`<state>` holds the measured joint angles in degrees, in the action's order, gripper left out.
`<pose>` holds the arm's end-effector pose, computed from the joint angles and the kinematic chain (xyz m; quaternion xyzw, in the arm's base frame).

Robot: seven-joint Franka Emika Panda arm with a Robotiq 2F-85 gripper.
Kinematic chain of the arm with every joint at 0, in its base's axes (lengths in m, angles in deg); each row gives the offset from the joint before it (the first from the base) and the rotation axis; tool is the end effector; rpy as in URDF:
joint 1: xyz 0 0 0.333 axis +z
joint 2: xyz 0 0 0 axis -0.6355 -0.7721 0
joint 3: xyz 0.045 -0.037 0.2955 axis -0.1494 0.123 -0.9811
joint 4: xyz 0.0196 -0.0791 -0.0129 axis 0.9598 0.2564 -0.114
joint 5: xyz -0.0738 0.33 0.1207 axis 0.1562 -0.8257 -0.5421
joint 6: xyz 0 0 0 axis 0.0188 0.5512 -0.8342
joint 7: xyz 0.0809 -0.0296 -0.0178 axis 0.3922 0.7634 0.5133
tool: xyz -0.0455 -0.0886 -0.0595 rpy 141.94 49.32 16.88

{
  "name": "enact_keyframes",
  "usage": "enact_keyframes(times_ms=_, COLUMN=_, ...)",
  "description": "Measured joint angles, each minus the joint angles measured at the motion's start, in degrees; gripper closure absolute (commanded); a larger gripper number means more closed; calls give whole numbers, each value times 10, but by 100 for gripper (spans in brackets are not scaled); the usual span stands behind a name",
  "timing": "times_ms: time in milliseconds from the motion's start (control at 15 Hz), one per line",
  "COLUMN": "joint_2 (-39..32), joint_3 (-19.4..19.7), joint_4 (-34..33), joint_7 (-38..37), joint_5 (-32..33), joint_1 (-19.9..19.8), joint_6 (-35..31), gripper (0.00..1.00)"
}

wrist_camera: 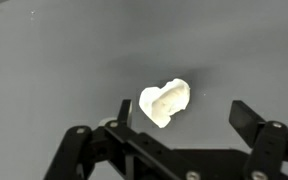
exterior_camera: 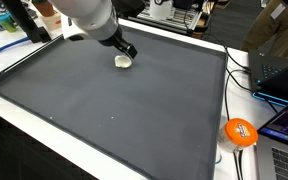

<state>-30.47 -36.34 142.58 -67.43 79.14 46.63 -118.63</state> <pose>0.6186 0.0718 0.2662 0.9574 -0.0897 -0.2584 0.0929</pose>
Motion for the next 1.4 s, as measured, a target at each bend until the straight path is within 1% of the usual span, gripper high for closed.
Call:
enact_keyframes(times_ms=200, joint_2=34, joint_3=1, joint_4=79, joint_7=1, joint_5=-7, joint_1=-9, joint_6=-86, gripper=0)
enact_keyframes(times_ms=467, joint_2=100, joint_3=4, joint_4=191, joint_7=-3, joint_5=-7, joint_1=-11, joint_6=-196, gripper=0)
enact_keyframes(times_ms=533, joint_2=119, joint_3=5, joint_4=219, joint_7=-5, joint_5=-7, joint_1=-11, joint_6=-214, gripper=0)
enact_keyframes(times_ms=667, joint_2=154, joint_3=6, joint_4=267, joint_7=-12, joint_5=-6, joint_1=-10, joint_6=-224, gripper=0)
enact_keyframes(times_ms=867, joint_2=178, joint_3=7, joint_4=297, joint_7=-13, joint_5=-6, joint_1=-9, joint_6=-226, gripper=0)
enact_keyframes(times_ms=1200, joint_2=180, joint_3=8, joint_4=303, joint_7=-13, joint_5=-7, joint_1=-11, joint_6=-233, gripper=0)
enact_keyframes(times_ms=1267, joint_2=182, joint_3=8, joint_4=309, joint_7=-11, joint_5=-8, joint_1=-14, joint_6=-246, gripper=0)
enact_keyframes(times_ms=1400, joint_2=190, joint_3=8, joint_4=339, joint_7=-7, joint_5=-8, joint_1=-19, joint_6=-302, gripper=0)
